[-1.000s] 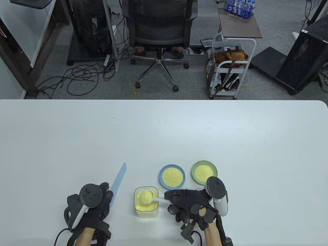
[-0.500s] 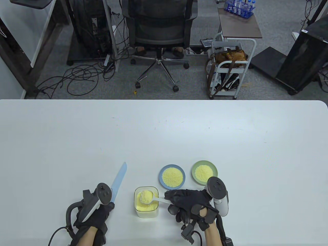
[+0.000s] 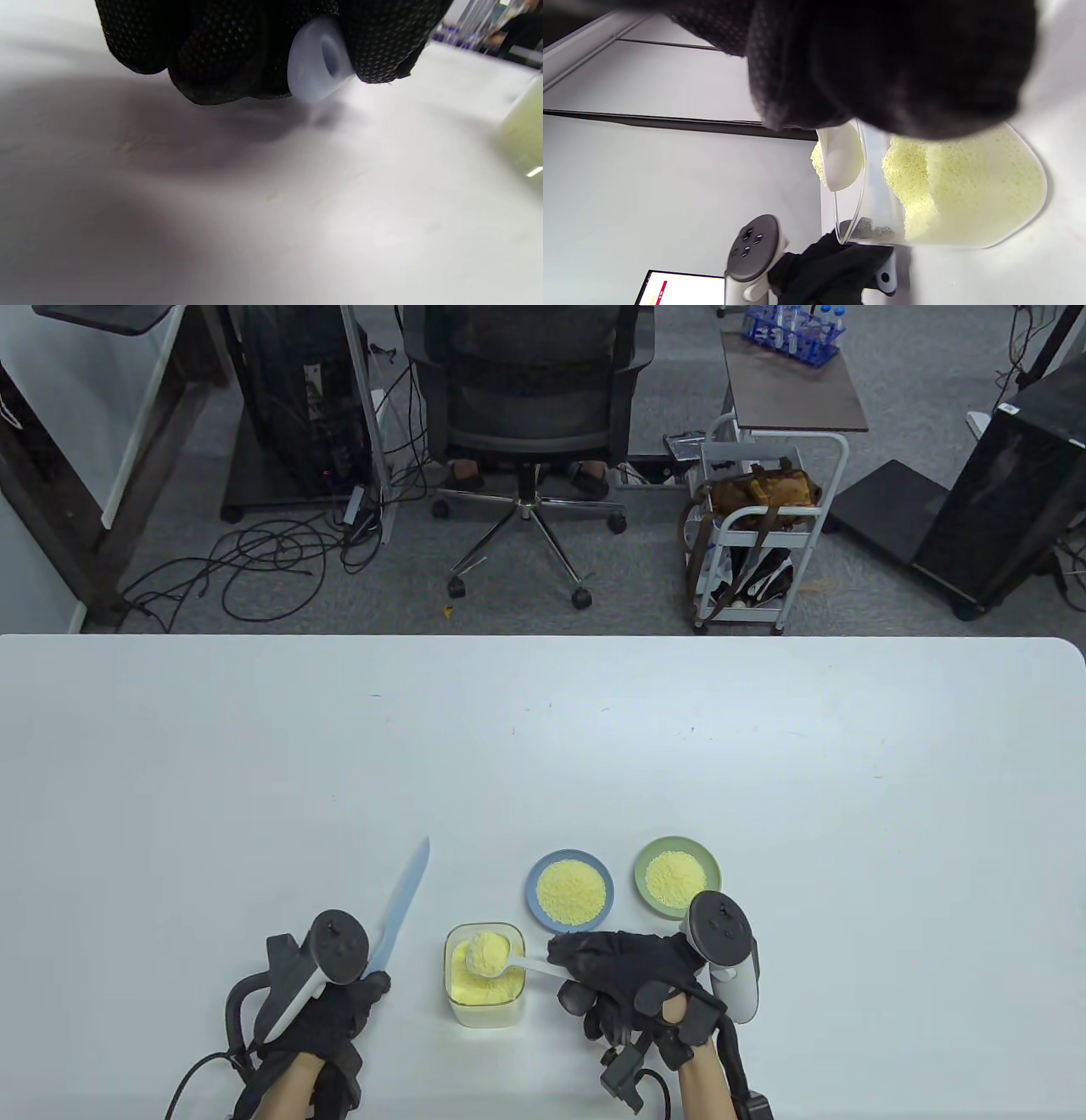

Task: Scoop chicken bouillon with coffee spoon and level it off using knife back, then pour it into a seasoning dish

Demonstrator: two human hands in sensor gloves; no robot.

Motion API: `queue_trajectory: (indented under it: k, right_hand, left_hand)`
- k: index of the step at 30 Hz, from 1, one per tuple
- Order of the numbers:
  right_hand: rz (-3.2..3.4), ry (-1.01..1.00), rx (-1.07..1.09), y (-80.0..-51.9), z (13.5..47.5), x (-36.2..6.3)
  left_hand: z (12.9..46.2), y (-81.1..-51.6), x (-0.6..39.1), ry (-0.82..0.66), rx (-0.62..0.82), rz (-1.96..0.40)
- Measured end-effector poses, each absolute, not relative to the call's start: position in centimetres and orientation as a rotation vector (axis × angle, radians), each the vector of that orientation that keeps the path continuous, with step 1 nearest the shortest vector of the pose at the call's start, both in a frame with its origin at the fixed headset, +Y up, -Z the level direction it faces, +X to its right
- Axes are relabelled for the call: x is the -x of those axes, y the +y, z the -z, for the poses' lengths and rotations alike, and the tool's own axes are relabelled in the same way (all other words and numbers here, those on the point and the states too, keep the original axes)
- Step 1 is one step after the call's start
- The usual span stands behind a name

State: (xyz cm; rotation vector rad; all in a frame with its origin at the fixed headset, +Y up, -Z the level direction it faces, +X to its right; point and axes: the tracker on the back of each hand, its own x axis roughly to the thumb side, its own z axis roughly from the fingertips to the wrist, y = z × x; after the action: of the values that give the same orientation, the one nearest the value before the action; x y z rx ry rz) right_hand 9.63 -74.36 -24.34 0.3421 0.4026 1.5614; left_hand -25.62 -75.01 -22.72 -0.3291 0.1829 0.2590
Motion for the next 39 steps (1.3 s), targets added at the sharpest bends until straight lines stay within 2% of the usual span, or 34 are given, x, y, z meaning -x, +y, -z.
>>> queue_trajectory:
  k: [3, 7, 11, 17, 23, 39]
  right_hand:
    - [-1.566, 0.394, -0.338, -74.2, 24.3, -9.7]
    - [-1.578, 0.385, -0.336, -74.2, 24.4, -9.8]
    - [-1.571, 0.379, -0.331, -74.2, 24.3, -10.0]
    - [-1.573, 0.379, -0.33, -74.2, 24.3, -10.0]
    - [-1.585, 0.377, -0.332, -74.2, 24.3, -10.0]
    - [-1.563, 0.369, -0.338, -74.0, 24.3, -10.4]
  left_hand:
    - [21.6, -72.2, 25.3, 0.082, 0.209, -0.447]
    - [20.5, -70.3, 23.8, -0.138, 0.281, -0.658]
    - [20.0, -70.2, 22.4, -0.257, 0.352, -0.655]
    - [19.6, -70.6, 20.5, -0.357, 0.43, -0.624]
    - [19.8, -71.0, 20.4, -0.332, 0.448, -0.555]
    - [20.8, -71.1, 23.0, -0.225, 0.521, -0.583]
